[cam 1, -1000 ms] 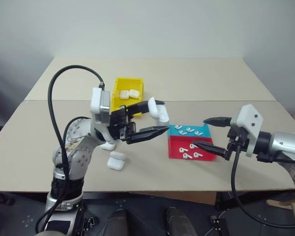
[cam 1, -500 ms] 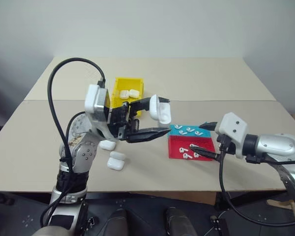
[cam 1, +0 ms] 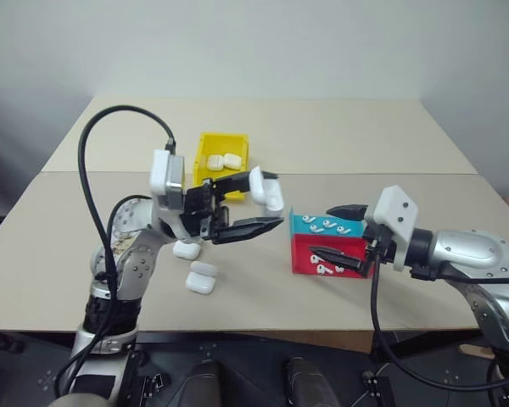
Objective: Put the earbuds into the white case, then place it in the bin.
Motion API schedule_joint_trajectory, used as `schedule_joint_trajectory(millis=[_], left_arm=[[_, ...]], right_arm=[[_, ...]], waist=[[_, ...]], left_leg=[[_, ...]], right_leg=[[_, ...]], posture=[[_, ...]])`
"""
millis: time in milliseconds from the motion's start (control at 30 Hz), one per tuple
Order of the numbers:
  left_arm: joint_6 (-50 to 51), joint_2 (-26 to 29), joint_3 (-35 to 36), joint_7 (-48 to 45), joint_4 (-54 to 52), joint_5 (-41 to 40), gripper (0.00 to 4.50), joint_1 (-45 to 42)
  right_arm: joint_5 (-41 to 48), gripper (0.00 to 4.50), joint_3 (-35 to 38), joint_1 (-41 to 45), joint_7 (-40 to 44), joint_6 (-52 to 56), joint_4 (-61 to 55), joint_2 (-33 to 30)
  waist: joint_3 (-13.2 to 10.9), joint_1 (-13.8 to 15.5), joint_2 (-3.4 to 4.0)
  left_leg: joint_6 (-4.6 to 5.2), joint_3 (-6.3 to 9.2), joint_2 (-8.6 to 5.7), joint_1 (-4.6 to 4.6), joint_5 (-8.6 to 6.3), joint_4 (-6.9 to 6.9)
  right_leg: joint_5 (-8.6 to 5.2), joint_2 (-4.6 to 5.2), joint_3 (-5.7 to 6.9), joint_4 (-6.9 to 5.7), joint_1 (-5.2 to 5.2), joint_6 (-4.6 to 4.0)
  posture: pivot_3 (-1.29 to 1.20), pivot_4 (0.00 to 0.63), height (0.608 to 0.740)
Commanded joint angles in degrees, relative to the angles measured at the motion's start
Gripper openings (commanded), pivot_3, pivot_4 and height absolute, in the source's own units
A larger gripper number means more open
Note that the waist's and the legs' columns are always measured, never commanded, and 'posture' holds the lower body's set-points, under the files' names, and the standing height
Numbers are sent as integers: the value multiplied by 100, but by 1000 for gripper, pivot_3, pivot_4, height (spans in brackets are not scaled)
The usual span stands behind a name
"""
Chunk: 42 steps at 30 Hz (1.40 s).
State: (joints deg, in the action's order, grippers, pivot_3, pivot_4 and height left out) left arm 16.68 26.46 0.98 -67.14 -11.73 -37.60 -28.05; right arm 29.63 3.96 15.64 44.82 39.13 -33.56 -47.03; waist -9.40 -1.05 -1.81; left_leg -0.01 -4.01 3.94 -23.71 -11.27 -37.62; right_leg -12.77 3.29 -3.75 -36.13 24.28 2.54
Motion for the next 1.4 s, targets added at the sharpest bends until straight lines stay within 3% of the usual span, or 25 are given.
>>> schedule_joint_trajectory(millis=[33, 167, 267, 567, 767, 1300, 1400], left_arm=[[-189, 417, -361, -12, 75, 791, 2921, 238], [-373, 643, -738, -152, 187, 1262, 2921, 224], [-524, 935, -620, -670, 272, 1109, 2921, 210], [-1446, 2691, 312, -2411, 1519, 1083, 2921, 355], [-2689, 3784, -184, -2536, 2356, 1320, 2921, 740], [-3736, 3119, -1204, -1813, 3051, 3599, 2921, 259], [-3632, 3145, -1243, -2002, 3128, 3546, 3856, 138]], right_arm=[[121, 4500, 244, -126, -117, 44, -235, 25], [211, 4500, 226, -196, -150, 75, -331, 15], [294, 4500, 254, -174, -127, 133, -375, -30], [397, 4500, 240, -242, 135, 9, -251, -174], [359, 4500, 89, -143, 254, -33, -167, -111], [365, 4500, 112, -100, 359, -75, -157, -109], [362, 4500, 125, -140, 332, -86, -194, -97]], waist=[[0, 7, 0], [0, 46, 0], [0, 26, 0], [0, -7, 0], [0, 12, 1], [1, 70, 3], [2, 57, 4]], left_leg=[[0, 0, 0, 0, 0, 0], [0, 0, -1, -8, 0, -1], [-1, -1, -1, -10, 0, 0], [0, -2, 3, -6, 0, 30], [-1, -17, 3, -9, 0, 50], [0, -24, 5, -52, 2, 52], [0, -24, 5, -45, 2, 50]], right_leg=[[-3, 0, 1, 2, 0, -7], [-3, 7, 5, 6, 2, -9], [-3, 7, 4, 10, 4, -10], [-8, 2, 5, 10, 21, -24], [-13, 12, 4, 18, 33, -30], [23, 5, 3, 0, 82, -28], [10, 5, 2, -6, 78, -11]], posture=[[0, 150, 740], [0, 150, 740], [0, 150, 740], [0, 150, 740], [0, 150, 740], [0, 150, 740], [0, 150, 740]])
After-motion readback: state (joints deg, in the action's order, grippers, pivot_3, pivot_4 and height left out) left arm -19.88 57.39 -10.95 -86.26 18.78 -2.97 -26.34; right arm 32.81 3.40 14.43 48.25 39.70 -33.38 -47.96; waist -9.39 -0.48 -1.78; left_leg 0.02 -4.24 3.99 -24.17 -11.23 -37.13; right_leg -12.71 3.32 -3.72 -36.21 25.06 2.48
